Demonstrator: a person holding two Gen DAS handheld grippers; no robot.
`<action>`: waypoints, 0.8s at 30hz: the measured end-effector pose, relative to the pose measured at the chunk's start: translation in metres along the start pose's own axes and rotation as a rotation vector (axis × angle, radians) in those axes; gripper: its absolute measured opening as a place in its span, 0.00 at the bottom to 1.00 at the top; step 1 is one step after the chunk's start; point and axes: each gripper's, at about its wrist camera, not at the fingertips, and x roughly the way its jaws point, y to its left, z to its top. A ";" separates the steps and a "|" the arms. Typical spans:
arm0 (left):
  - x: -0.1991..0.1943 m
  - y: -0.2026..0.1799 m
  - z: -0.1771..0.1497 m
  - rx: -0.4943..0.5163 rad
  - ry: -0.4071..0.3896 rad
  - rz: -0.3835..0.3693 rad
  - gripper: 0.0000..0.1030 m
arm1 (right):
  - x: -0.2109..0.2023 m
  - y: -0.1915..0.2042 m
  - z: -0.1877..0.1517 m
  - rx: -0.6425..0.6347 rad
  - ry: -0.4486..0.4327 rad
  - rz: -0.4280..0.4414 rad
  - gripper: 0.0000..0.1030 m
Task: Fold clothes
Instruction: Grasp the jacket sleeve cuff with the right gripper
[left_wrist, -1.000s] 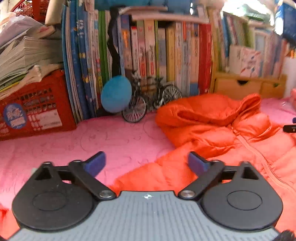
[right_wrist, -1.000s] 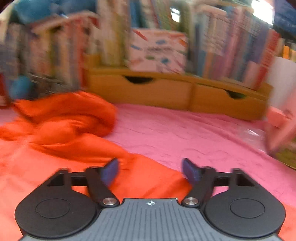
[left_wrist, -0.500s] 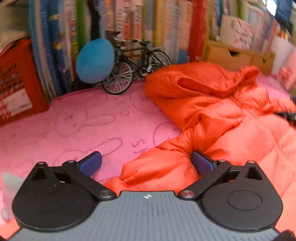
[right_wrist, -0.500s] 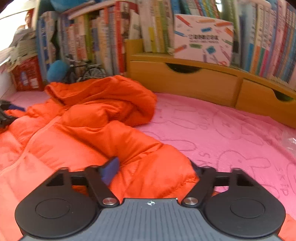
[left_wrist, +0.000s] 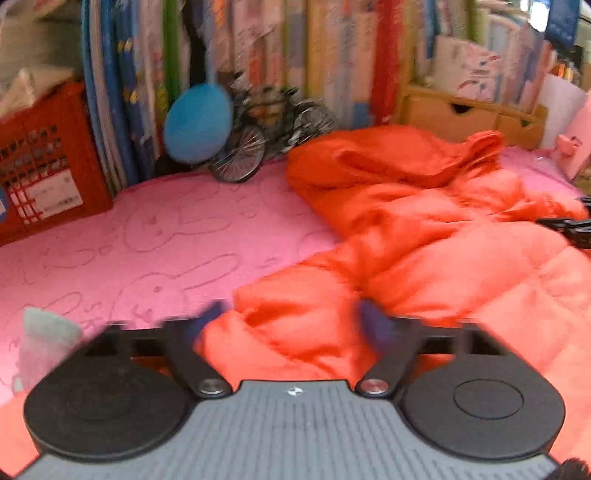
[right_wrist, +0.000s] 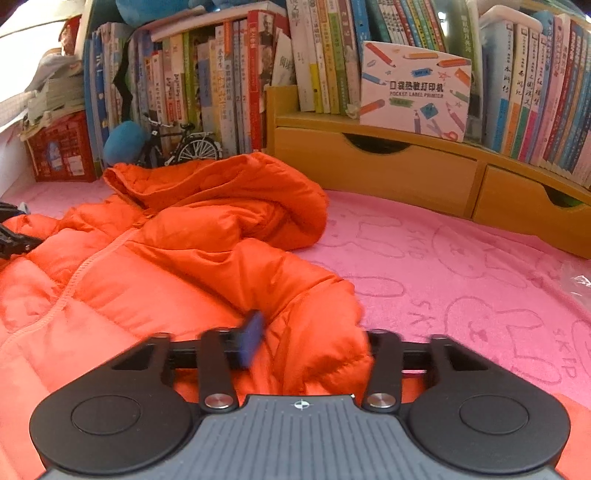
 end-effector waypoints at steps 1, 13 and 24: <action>-0.004 -0.008 0.000 0.022 -0.014 0.027 0.34 | -0.002 0.008 0.000 -0.041 -0.001 -0.036 0.19; 0.049 0.017 0.041 -0.079 0.003 0.122 0.04 | 0.039 0.028 0.024 -0.212 0.029 -0.251 0.11; 0.023 0.042 0.014 0.043 0.102 -0.099 0.97 | 0.003 -0.050 0.008 0.051 0.056 0.015 0.76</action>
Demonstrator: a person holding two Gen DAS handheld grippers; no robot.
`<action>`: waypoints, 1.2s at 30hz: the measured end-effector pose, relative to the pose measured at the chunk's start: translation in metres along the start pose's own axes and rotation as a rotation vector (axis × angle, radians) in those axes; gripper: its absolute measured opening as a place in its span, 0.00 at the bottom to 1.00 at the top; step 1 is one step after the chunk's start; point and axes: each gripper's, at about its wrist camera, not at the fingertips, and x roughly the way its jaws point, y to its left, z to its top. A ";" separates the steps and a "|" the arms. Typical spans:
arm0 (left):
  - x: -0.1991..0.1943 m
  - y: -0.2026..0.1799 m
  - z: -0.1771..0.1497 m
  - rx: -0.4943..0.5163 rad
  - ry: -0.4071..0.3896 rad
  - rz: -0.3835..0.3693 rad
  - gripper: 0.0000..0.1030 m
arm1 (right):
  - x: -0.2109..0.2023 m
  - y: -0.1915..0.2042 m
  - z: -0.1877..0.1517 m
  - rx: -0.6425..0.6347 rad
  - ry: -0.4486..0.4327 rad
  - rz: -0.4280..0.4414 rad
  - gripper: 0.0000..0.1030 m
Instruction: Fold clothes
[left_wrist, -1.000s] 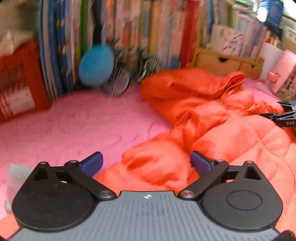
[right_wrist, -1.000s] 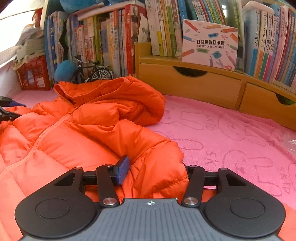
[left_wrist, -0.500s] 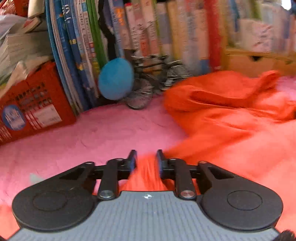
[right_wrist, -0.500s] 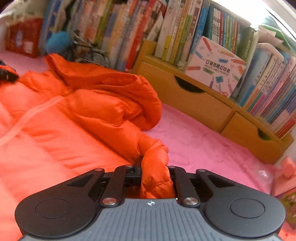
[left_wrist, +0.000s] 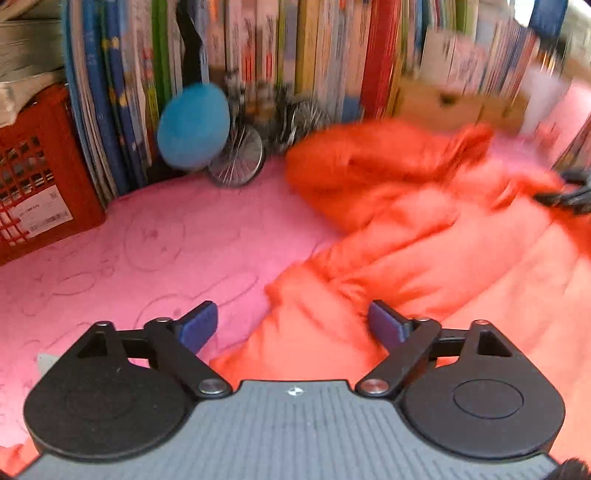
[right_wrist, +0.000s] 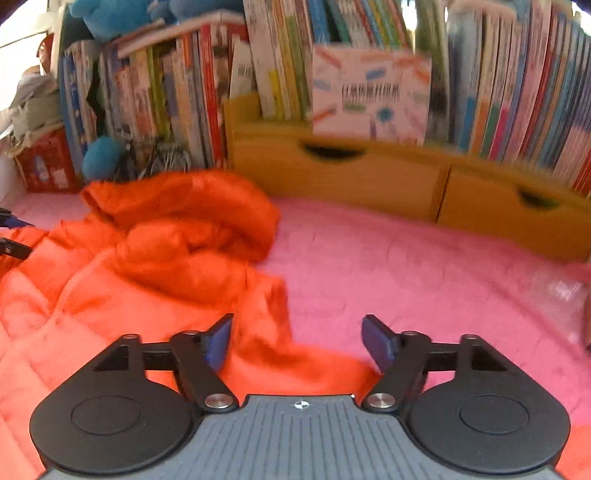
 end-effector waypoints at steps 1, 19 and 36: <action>0.001 -0.003 -0.003 -0.012 -0.003 0.014 1.00 | 0.004 0.002 -0.003 -0.003 0.018 0.002 0.76; -0.025 -0.033 0.041 -0.147 -0.228 0.445 0.01 | -0.002 0.083 0.010 -0.209 -0.109 -0.341 0.09; -0.020 -0.006 -0.013 -0.131 -0.064 0.098 1.00 | 0.029 0.067 0.000 -0.183 -0.068 -0.290 0.16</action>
